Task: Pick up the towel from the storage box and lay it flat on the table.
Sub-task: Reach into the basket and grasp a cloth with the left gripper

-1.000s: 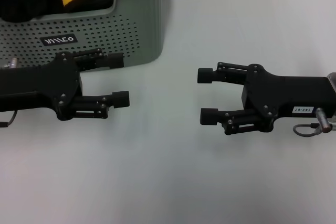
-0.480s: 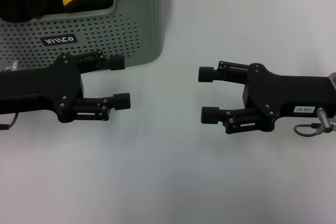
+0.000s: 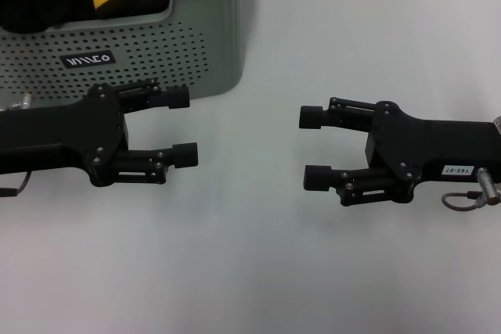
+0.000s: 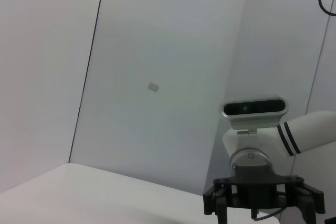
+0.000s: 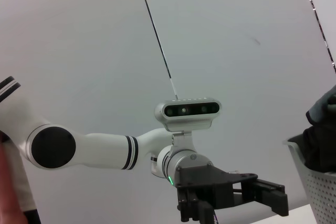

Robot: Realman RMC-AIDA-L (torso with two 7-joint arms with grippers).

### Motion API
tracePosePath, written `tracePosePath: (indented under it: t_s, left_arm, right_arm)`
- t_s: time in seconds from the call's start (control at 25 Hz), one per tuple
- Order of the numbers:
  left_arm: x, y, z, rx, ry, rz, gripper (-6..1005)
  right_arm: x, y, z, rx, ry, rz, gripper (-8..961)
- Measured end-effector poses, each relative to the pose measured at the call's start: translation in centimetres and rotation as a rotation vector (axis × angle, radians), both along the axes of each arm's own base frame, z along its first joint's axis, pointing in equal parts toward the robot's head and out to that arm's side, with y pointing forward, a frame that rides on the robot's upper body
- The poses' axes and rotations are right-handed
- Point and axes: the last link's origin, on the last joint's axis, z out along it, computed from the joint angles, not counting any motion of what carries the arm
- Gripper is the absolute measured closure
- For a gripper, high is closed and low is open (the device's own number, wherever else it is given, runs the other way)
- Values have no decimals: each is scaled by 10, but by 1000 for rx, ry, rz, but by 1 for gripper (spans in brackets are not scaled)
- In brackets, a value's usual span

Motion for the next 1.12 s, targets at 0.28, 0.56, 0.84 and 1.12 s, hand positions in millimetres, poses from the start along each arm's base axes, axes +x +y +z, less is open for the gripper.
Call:
tracePosePath:
  t_s: [0.28,0.56,0.84,1.12]
  left_arm:
    - [0,-1,-2,-4,-1,0,188]
    - [0,-2,-4,-8,-1,4,192]
    - [7,0,6,39,-31,3,197]
    - [42,7,52,368,56,35,201]
  right_arm:
    - [0,0,0,-1,0,-1,82]
    - [0,0,0,-2,1,1,83]
    - [8,5,-5,49,-29,-45,83]
    - [27,8,-7,152,-38,-143,82]
